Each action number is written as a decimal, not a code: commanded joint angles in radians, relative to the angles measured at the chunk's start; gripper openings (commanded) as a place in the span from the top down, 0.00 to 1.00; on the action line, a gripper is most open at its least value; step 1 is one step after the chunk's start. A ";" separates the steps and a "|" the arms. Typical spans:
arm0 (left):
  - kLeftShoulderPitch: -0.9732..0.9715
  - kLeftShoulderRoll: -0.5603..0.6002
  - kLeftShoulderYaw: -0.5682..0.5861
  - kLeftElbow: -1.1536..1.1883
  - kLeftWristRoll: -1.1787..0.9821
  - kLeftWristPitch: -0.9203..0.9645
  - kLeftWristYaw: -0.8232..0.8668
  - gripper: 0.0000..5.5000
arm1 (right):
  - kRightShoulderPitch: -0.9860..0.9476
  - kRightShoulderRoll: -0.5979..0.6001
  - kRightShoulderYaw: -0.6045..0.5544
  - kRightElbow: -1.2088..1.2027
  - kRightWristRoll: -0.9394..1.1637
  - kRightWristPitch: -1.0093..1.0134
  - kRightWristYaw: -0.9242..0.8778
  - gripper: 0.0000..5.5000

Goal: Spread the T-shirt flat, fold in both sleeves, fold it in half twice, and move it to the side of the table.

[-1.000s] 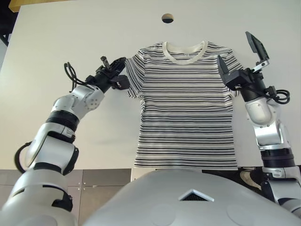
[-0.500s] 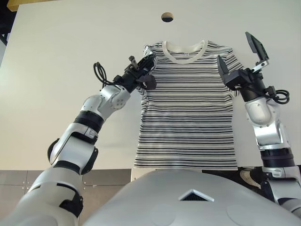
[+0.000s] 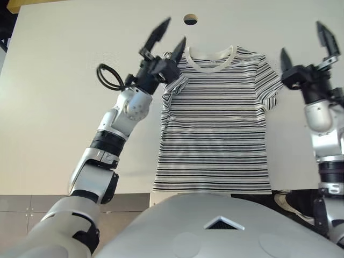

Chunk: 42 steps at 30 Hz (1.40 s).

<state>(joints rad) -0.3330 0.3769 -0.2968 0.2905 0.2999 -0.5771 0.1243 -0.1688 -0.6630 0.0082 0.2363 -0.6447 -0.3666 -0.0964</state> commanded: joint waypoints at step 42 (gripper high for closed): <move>0.288 -0.047 0.264 -0.298 -0.126 0.138 -0.165 0.51 | -0.363 -0.108 0.599 0.815 -0.263 -0.293 -0.097 0.68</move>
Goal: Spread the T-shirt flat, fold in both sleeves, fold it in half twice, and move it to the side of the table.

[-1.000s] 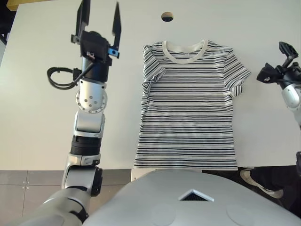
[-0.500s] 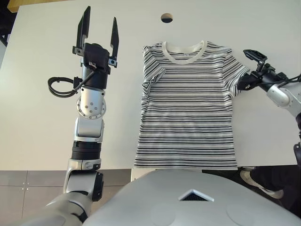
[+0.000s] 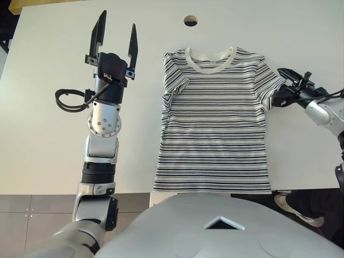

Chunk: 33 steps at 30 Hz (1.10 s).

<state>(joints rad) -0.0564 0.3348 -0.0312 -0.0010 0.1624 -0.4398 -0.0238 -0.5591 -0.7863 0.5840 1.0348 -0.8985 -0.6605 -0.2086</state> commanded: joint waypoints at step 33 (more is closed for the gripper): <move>0.028 -0.056 -0.019 0.044 0.030 -0.031 -0.021 0.51 | 0.063 0.087 -0.058 -0.364 0.064 -0.005 0.068 0.98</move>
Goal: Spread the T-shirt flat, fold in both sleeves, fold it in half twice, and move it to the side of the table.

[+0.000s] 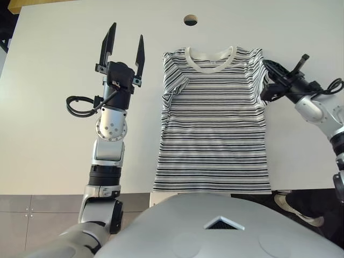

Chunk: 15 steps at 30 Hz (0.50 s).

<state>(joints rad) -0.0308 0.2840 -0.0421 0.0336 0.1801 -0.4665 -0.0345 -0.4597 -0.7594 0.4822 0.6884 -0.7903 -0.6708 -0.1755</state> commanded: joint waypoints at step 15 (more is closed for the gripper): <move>0.019 0.155 0.005 0.023 0.047 -0.040 -0.129 0.51 | 0.126 -0.019 -0.086 -0.346 0.091 0.003 0.157 0.58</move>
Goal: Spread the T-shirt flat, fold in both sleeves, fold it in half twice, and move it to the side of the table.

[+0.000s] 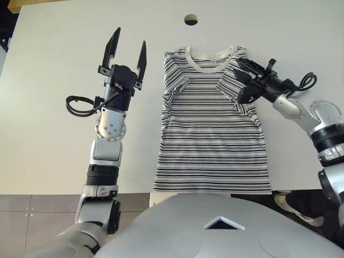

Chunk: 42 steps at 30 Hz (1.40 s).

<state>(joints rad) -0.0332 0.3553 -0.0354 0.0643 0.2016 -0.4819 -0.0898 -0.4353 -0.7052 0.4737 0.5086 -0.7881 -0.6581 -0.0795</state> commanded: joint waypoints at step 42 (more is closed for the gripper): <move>0.340 0.653 -0.381 -0.236 0.002 -0.341 -0.769 0.42 | 0.947 -0.569 -0.359 -0.922 0.443 -0.018 0.991 0.39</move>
<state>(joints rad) 0.3180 1.0131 -0.4040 -0.1798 0.1888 -0.8266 -0.8459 0.5077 -1.2623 0.0953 -0.4069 -0.3453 -0.6693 0.8935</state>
